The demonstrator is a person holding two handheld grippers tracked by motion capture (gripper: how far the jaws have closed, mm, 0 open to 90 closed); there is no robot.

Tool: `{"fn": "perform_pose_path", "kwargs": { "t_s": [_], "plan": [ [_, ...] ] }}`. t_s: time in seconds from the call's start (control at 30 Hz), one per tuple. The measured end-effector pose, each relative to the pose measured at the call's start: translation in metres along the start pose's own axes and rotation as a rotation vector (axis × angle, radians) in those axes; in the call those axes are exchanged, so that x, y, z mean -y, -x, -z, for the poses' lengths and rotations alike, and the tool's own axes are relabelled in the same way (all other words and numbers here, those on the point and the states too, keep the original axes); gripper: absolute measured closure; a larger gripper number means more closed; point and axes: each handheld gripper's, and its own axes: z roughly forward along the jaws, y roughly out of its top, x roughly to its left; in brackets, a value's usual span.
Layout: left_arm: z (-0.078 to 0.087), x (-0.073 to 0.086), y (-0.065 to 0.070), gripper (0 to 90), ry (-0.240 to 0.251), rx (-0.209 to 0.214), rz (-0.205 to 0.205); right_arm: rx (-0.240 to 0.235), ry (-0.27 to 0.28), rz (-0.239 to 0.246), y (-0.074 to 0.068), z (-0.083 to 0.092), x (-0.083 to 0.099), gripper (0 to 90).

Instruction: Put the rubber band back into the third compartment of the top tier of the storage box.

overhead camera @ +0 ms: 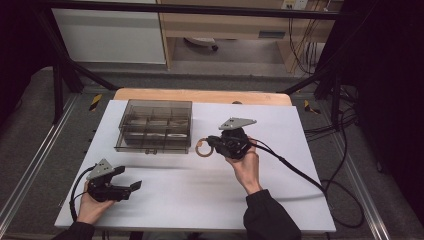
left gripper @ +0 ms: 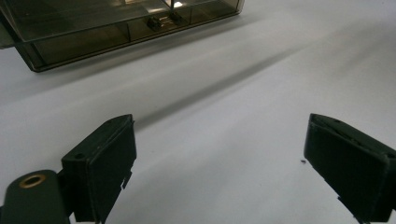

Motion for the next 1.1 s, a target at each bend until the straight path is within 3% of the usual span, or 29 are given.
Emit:
{"fn": "perform_pose_path", "kwargs": {
  "t_s": [1.1],
  "plan": [
    [0.000,0.000,0.000,9.1,-0.001,0.004,-0.001,-0.002,-0.002,-0.010,-0.014,-0.049,-0.034,84.7]
  ]
}}
